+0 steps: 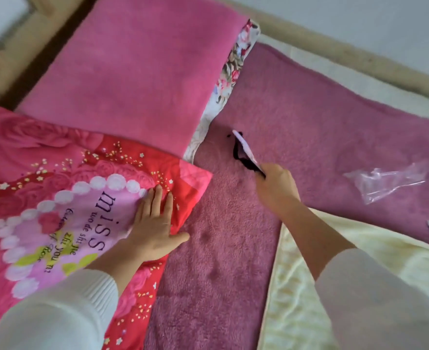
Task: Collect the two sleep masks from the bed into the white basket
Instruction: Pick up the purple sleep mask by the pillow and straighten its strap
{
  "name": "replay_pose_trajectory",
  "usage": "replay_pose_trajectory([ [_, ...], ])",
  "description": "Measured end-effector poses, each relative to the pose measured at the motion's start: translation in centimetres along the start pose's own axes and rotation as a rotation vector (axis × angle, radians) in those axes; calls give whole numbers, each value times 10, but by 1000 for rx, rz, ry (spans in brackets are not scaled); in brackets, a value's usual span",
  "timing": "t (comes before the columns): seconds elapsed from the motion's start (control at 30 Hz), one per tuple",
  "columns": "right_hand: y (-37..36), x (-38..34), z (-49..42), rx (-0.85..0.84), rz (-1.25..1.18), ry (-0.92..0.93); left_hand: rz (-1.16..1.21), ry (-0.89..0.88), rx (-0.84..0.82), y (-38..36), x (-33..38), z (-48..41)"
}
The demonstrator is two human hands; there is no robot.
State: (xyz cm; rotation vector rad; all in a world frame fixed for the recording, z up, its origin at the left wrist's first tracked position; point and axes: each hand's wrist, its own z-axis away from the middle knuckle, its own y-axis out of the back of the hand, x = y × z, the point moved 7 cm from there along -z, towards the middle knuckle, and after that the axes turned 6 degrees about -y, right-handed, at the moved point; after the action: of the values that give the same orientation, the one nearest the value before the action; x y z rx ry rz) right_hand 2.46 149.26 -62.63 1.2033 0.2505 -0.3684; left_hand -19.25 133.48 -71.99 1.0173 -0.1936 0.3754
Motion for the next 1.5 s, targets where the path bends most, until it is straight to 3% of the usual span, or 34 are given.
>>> replay_pose_trajectory([
  [0.07,19,-4,27,-7,-134,2,232,36,46,27,20,11],
  [0.17,41,-6,70,-94,-284,-19,434,-15,292,77,49,46],
  [0.37,92,-19,175,-273,-415,46,512,-291,489,155,100,152],
  [0.57,143,-38,284,-238,-411,168,424,-388,351,190,124,256],
  [0.73,172,-46,369,-163,-635,171,393,-462,467,209,138,328],
  [1.0,182,-55,465,-207,-1002,214,846,-418,585,216,141,409],
  [1.17,176,-44,491,-10,-1045,60,1171,-294,484,195,136,438],
  [1.33,166,-38,519,-82,-963,57,1614,-245,339,176,144,473],
  [1.4,168,-31,532,-57,-937,94,1544,-283,348,169,149,491],
  [1.5,177,-19,554,-49,-924,175,1140,-380,481,163,158,520],
])
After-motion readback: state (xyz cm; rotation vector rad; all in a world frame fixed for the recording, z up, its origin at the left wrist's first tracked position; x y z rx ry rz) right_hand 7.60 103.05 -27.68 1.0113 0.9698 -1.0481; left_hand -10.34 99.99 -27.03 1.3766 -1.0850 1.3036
